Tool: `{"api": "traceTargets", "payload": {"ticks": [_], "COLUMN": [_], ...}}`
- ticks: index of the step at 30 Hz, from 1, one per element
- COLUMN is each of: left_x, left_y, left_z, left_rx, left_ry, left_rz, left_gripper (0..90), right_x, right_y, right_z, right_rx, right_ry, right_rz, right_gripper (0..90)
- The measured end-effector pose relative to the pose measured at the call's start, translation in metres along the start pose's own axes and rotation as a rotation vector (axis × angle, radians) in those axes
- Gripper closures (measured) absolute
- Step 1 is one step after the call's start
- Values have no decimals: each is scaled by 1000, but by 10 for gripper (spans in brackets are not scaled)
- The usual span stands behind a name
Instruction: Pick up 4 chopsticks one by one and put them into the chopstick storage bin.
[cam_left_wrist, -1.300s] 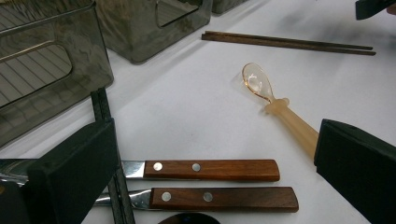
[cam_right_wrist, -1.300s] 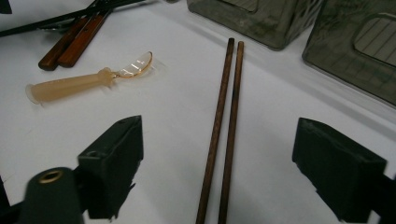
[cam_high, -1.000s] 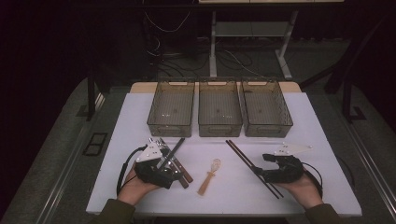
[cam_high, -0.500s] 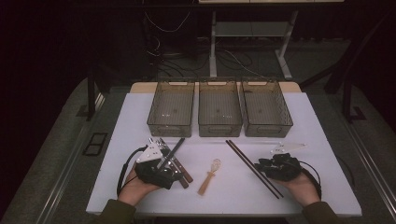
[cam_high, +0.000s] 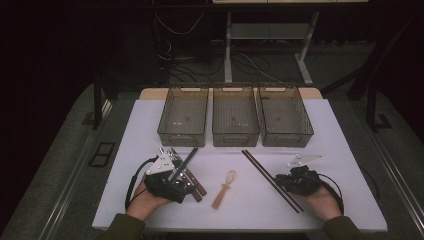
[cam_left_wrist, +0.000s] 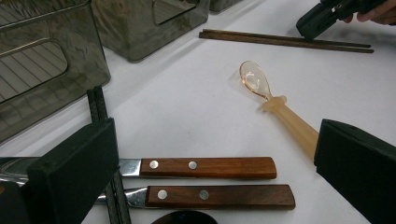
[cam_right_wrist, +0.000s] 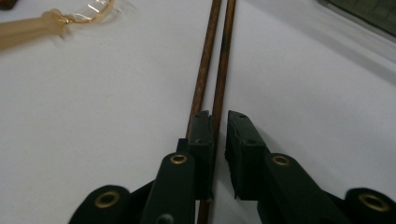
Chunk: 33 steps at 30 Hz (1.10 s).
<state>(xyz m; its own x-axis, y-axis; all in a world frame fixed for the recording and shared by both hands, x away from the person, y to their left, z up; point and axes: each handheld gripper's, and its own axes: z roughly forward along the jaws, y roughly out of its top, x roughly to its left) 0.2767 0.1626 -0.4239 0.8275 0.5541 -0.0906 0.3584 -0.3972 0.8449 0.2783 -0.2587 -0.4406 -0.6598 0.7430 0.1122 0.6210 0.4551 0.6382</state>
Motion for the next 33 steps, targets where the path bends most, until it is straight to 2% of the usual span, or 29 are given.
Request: {"api": "traceTargets", "payload": {"ticks": [9,10,12,17,23,33], "left_x": [0,0,0,-1,-1,-2], "left_y": [0,0,0,0,0,0], "left_z": [1,1,1,2,3,3], "left_rx": [7,8,6,12,18,17], "left_ry": [-4,-3,-4,-7,-7,-11], "left_rz": [0,1,1,6,14,15], "left_gripper": [0,0,0,0,0,0], "right_x": [2,4,4,7,7,5], "right_y": [-1,-1,-1,-1,-1,-2], "right_z": [3,4,4,4,4,4], "right_rx": [21,19,20,19,17,8], "right_ry": [-12,-27,-29,-56,-53,-45], "right_rz": [-9,-38,-25,-36,-1,22], "right_gripper": [827,828,828,840,852,854]}}
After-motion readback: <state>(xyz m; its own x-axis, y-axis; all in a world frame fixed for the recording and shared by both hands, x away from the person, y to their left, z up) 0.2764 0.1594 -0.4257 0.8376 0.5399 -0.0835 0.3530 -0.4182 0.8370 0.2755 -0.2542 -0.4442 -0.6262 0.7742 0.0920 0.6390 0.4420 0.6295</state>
